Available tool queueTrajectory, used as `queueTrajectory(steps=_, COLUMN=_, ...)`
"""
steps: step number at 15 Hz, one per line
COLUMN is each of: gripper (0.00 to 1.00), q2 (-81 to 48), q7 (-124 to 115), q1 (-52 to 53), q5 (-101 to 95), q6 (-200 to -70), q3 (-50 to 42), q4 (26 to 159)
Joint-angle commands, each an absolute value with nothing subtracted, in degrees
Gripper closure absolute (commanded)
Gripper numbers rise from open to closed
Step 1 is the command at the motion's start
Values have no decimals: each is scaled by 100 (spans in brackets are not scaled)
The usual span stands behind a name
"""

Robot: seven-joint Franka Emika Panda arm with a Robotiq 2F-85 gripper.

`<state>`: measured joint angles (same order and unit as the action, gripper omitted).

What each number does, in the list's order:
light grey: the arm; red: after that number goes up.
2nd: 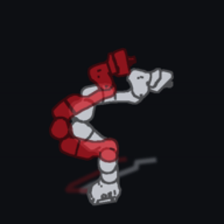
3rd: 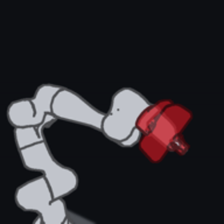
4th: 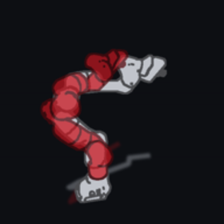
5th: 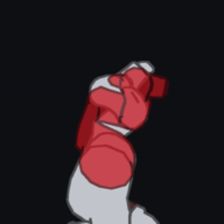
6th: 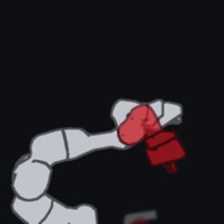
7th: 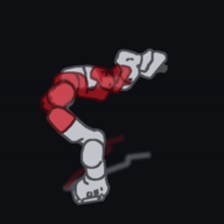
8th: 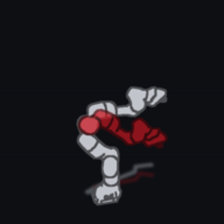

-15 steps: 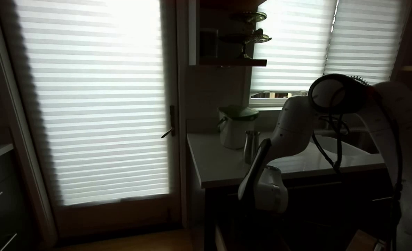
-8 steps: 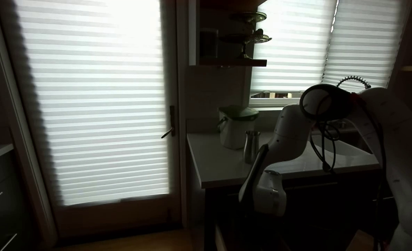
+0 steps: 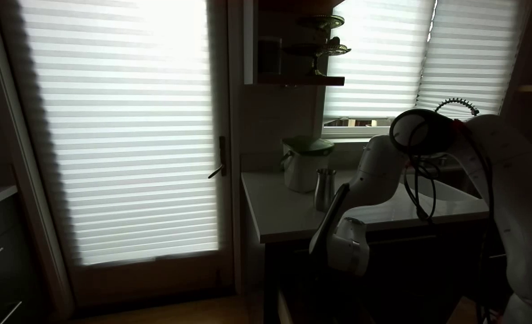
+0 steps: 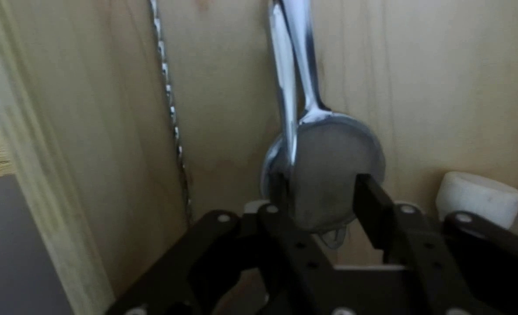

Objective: Move the metal object to the counter

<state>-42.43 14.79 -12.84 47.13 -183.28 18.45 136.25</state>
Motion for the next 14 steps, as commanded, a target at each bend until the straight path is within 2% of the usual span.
queueTrajectory(steps=1, gripper=87, q2=-4328, q7=1668, q1=-1661, q5=4700, q6=-18502, q3=2114, q4=13618)
queueTrajectory(steps=2, gripper=96, q2=-4338, q7=1694, q1=-1728, q5=4696, q6=-18511, q3=2157, q4=13615)
queueTrajectory(steps=3, gripper=99, q2=-4349, q7=1730, q1=-1806, q5=4699, q6=-18520, q3=2218, q4=13611)
queueTrajectory(steps=9, gripper=99, q2=-4328, q7=1857, q1=-2271, q5=4695, q6=-18603, q3=2605, q4=13700)
queueTrajectory(steps=14, gripper=99, q2=-3949, q7=1992, q1=-2750, q5=4661, q6=-17853, q3=2886, q4=14111)
